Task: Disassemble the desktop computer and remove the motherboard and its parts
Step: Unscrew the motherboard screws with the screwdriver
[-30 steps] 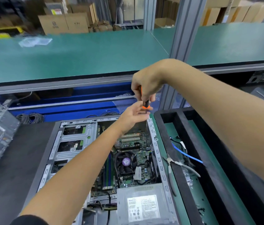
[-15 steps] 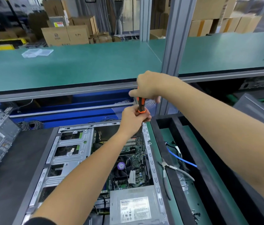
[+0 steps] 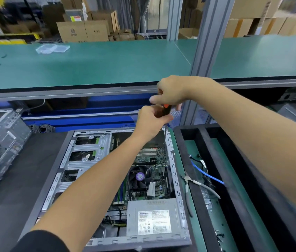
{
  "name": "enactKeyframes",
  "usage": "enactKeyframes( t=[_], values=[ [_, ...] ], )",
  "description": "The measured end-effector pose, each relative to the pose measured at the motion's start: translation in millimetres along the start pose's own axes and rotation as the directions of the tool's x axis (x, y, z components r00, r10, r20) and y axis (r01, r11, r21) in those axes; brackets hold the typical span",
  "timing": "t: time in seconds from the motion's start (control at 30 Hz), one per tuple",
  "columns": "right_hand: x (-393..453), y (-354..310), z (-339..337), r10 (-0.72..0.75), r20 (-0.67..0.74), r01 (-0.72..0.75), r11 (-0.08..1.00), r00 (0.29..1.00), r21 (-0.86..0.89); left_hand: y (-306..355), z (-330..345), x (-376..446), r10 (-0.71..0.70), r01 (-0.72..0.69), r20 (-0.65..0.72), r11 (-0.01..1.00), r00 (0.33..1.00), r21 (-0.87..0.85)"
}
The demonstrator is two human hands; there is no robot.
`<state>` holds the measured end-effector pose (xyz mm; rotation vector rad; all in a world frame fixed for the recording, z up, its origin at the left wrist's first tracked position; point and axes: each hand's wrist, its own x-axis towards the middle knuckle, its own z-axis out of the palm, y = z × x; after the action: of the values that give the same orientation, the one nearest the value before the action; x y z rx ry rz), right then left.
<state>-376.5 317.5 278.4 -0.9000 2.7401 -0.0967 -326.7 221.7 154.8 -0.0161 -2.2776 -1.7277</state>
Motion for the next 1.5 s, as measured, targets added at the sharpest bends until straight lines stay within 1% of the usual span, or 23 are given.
enactKeyframes(
  t=[0.07,0.1,0.17,0.2,0.23,0.27,0.3,0.33,0.37,0.43,0.5,0.57,0.63,0.7,0.83,1.0,1.23,1.33,1.37,1.43,1.5],
  values=[
    [-2.0,-2.3,1.9,0.073,-0.017,-0.074,0.994,0.997,-0.075,1.8,2.6,0.1,0.026,-0.026,-0.032,1.000,0.999,0.012],
    [-2.3,-3.3,2.2,0.074,-0.002,-0.073,0.993,0.997,-0.095,1.8,4.9,0.2,0.035,-0.035,-0.040,0.999,0.999,0.009],
    [-3.9,-5.2,1.0,0.029,0.046,-0.023,0.992,0.999,-0.124,-1.0,8.2,-1.8,0.028,-0.028,-0.049,1.000,0.998,-0.009],
    [-4.5,-5.6,-0.5,0.002,0.066,0.007,0.991,0.998,-0.135,-2.3,7.4,-2.6,0.002,-0.002,-0.030,1.000,1.000,-0.027],
    [-5.5,-4.6,-1.7,-0.018,0.086,0.029,0.991,0.996,-0.133,-5.2,5.5,-3.4,-0.037,0.038,0.024,0.999,0.999,-0.038],
    [-6.6,-3.8,-3.1,-0.036,0.106,0.049,0.991,0.994,-0.126,-9.4,3.3,-4.0,-0.071,0.075,0.115,0.997,0.991,-0.031],
    [-7.3,-2.9,-4.4,-0.056,0.119,0.071,0.990,0.991,-0.120,-14.3,2.0,-5.5,-0.094,0.100,0.228,0.995,0.969,-0.012],
    [-7.4,-2.8,-5.2,-0.078,0.131,0.093,0.989,0.988,-0.113,-18.9,2.5,-8.2,-0.107,0.105,0.317,0.994,0.942,0.024],
    [-7.1,-3.3,-6.6,-0.099,0.145,0.114,0.988,0.985,-0.104,-23.1,3.9,-10.4,-0.108,0.095,0.350,0.994,0.930,0.054],
    [-6.4,-6.7,-7.0,-0.125,0.178,0.138,0.988,0.976,-0.065,-29.5,7.5,-12.7,-0.107,0.081,0.295,0.992,0.950,0.099],
    [-5.0,-8.1,-6.0,-0.127,0.177,0.132,0.991,0.976,-0.017,-32.9,11.2,-13.1,-0.098,0.074,0.225,0.991,0.970,0.112],
    [-4.4,-8.1,-2.9,-0.114,0.121,0.112,0.994,0.986,0.020,-35.4,12.8,-12.8,-0.094,0.073,0.184,0.991,0.979,0.114],
    [-2.8,-7.3,1.1,-0.077,0.038,0.077,0.997,0.996,-0.001,-38.6,12.8,-11.2,-0.079,0.056,0.144,0.986,0.986,0.158],
    [-1.2,-6.2,4.3,-0.029,0.002,0.029,0.999,1.000,-0.020,-40.2,12.5,-9.9,-0.053,0.029,0.107,0.975,0.993,0.221],
    [1.0,-5.4,6.4,0.016,-0.005,-0.016,1.000,1.000,-0.019,-41.5,14.1,-8.5,-0.017,-0.007,0.087,0.962,0.996,0.271],
    [0.9,-2.7,3.5,0.043,0.001,-0.043,0.999,0.999,0.021,-42.9,18.4,-8.0,-0.015,-0.005,0.062,0.953,0.998,0.304],
    [4.9,-3.0,6.1,0.043,-0.027,-0.043,0.999,0.999,0.000,-47.5,13.9,-5.1,-0.049,0.019,0.085,0.944,0.995,0.329],
    [4.9,-4.2,7.6,0.001,-0.025,-0.002,0.998,1.000,-0.060,-49.1,10.6,-4.3,-0.047,0.014,0.101,0.953,0.994,0.303],
    [4.8,-4.4,8.0,-0.038,-0.031,0.035,0.995,0.999,-0.090,-50.4,8.5,-3.1,-0.040,0.002,0.127,0.958,0.991,0.285],
    [2.9,-4.9,7.1,-0.112,-0.041,0.106,0.987,0.993,-0.121,-52.8,4.4,-2.8,-0.051,-0.008,0.244,0.972,0.968,0.236],
    [0.9,-4.7,4.6,-0.149,0.004,0.149,0.985,0.989,-0.088,-56.4,1.4,-4.5,-0.068,-0.007,0.342,0.976,0.937,0.216]
  ],
)
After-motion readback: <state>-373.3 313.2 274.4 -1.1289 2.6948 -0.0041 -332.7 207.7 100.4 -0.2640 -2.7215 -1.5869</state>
